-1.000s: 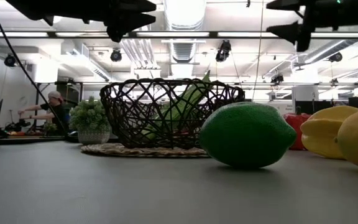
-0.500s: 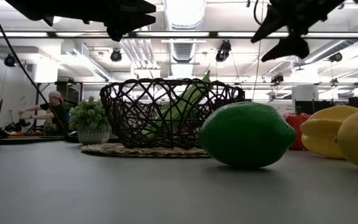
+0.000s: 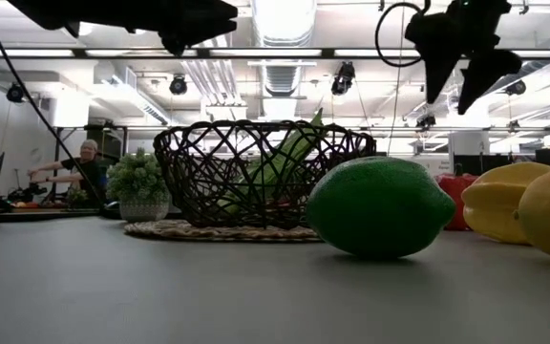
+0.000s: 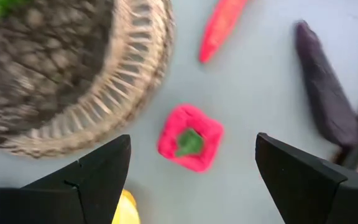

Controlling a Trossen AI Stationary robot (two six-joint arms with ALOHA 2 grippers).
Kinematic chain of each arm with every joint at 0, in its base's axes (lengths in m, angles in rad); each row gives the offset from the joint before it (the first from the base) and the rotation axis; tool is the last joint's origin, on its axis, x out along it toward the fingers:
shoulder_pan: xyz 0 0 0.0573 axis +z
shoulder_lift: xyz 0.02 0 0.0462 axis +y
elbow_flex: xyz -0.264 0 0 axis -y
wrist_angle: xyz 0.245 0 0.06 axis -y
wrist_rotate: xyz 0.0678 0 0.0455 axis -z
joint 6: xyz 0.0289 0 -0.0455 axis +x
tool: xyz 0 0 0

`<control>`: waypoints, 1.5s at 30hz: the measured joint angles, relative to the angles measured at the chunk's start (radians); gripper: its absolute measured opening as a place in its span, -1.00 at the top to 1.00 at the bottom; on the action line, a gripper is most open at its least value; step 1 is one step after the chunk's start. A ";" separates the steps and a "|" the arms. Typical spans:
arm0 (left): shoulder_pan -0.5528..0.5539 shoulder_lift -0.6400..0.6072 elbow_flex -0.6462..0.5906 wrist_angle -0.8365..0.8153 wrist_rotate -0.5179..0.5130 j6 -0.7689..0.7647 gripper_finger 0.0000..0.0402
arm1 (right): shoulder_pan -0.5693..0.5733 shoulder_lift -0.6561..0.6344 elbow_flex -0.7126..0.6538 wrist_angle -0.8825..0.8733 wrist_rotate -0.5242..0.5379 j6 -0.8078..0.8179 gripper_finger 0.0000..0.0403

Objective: Build produce basket
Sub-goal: Put the red bell pepper into the basket

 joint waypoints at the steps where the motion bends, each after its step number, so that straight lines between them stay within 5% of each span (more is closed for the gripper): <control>1: 0.000 -0.004 0.001 -0.001 -0.007 0.016 0.09 | 0.000 0.017 0.011 -0.021 0.000 0.000 -0.62; 25: 0.001 -0.185 -0.070 -0.037 -0.118 0.170 0.09 | 0.000 0.333 -0.036 -0.020 -0.082 0.090 -0.62; 45: 0.001 -0.200 -0.074 -0.058 -0.118 0.170 0.09 | -0.005 0.329 -0.110 0.104 -0.070 0.097 -0.62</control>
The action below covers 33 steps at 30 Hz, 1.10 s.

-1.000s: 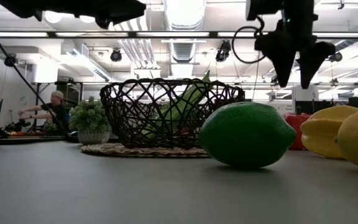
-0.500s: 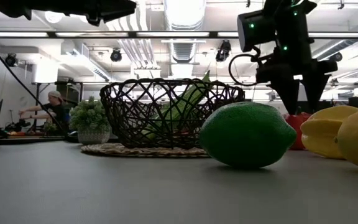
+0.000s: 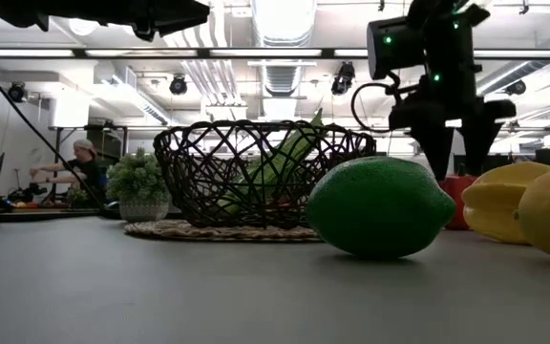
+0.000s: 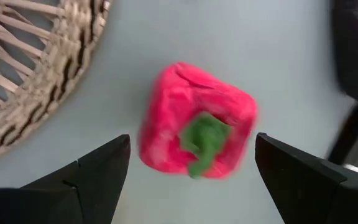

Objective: Build produce basket
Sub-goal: Put the red bell pepper into the basket

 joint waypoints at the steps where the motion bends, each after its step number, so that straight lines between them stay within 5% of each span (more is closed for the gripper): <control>1: 0.000 0.000 0.000 0.000 0.000 0.000 0.09 | 0.000 0.000 -0.013 0.014 0.001 0.000 -0.62; 33: 0.000 0.006 -0.002 0.002 0.000 0.002 0.09 | -0.007 -0.125 -0.057 0.055 0.044 -0.086 -0.62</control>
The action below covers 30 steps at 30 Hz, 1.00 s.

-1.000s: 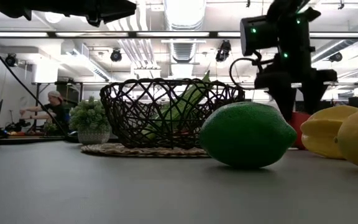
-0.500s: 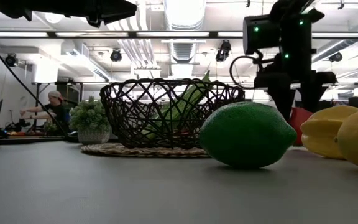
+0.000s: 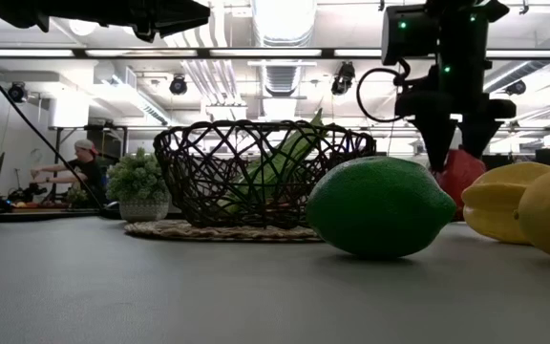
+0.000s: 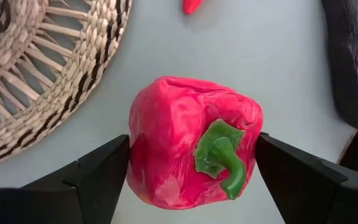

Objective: Build produce basket
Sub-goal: Put the red bell pepper into the basket

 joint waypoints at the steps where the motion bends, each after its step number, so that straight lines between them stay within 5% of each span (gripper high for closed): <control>1: 0.000 0.000 0.000 0.000 0.000 0.000 0.09 | 0.000 -0.001 0.000 0.000 0.000 -0.014 -0.62; 14: -0.002 0.000 -0.003 0.004 0.005 -0.104 0.09 | 0.000 -0.007 0.047 -0.009 0.086 -0.197 -0.62; 30: -0.003 -0.058 -0.030 0.040 0.006 -0.097 0.09 | 0.008 0.054 0.521 -0.004 0.153 -0.524 -0.62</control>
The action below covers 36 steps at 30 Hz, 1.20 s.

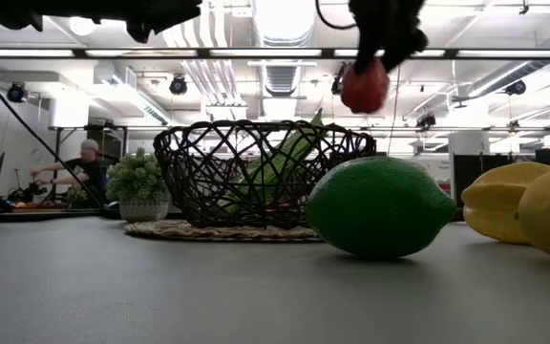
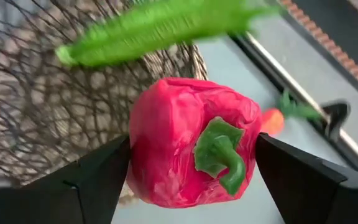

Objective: Build produce basket
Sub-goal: Put the red bell pepper into the basket

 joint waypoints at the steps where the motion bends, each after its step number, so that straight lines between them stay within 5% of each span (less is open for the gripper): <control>1: 0.000 -0.005 -0.004 -0.004 0.000 0.003 0.09 | 0.001 0.015 0.030 0.003 -0.001 -0.018 -0.62; 20: 0.000 -0.136 -0.037 -0.058 -0.007 0.050 0.09 | 0.002 0.474 0.349 0.001 -0.073 -0.169 -0.62; 36: 0.000 -0.045 -0.027 -0.048 0.001 -0.052 0.09 | 0.132 0.400 0.335 -0.119 -0.063 -0.154 -0.62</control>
